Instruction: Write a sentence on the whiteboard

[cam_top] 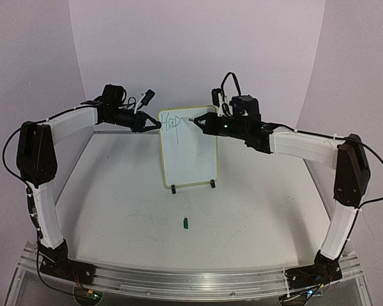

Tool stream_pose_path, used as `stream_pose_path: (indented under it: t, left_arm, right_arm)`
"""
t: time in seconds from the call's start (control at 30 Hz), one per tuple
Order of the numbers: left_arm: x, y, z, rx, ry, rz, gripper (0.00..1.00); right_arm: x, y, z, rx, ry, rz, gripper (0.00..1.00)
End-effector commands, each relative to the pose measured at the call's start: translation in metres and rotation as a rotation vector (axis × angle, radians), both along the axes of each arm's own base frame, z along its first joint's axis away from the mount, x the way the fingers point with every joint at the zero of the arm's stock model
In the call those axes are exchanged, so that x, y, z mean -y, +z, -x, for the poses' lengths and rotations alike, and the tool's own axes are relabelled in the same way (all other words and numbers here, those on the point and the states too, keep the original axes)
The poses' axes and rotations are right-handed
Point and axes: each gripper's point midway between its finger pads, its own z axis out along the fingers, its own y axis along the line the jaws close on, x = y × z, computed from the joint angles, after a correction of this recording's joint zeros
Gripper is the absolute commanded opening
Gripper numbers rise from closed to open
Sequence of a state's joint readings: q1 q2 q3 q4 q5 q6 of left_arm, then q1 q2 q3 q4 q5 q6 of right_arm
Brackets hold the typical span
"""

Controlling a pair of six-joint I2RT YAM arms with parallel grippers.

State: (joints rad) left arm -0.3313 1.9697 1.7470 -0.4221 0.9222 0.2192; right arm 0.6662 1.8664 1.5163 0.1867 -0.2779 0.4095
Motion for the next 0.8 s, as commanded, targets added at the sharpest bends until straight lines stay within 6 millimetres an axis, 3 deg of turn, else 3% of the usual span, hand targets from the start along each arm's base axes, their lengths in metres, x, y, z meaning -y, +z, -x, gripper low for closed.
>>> stream_pose_path:
  t: [0.0, 0.17, 0.3, 0.6, 0.77]
  left_arm:
    - [0.003, -0.007, 0.002, -0.005, -0.011, -0.027, 0.0]
    - [0.003, -0.007, 0.002, -0.004, -0.013, -0.025, 0.0]
    - [0.004, -0.007, 0.001, -0.005, -0.012, -0.023, 0.0]
    - [0.003, -0.006, 0.0, -0.002, -0.007, -0.025, 0.0]
    - [0.003, -0.006, 0.0, -0.003, -0.006, -0.026, 0.0]
  right_arm:
    - [0.01, -0.005, 0.0, -0.008, -0.03, 0.005, 0.0]
    - [0.014, -0.023, 0.007, -0.051, -0.025, 0.023, 0.0]
    - [0.014, -0.025, 0.011, -0.06, -0.017, 0.022, 0.0]
    - [0.011, 0.018, 0.027, 0.011, 0.059, -0.028, 0.0]
    - [0.013, 0.037, 0.023, 0.054, 0.036, -0.048, 0.0]
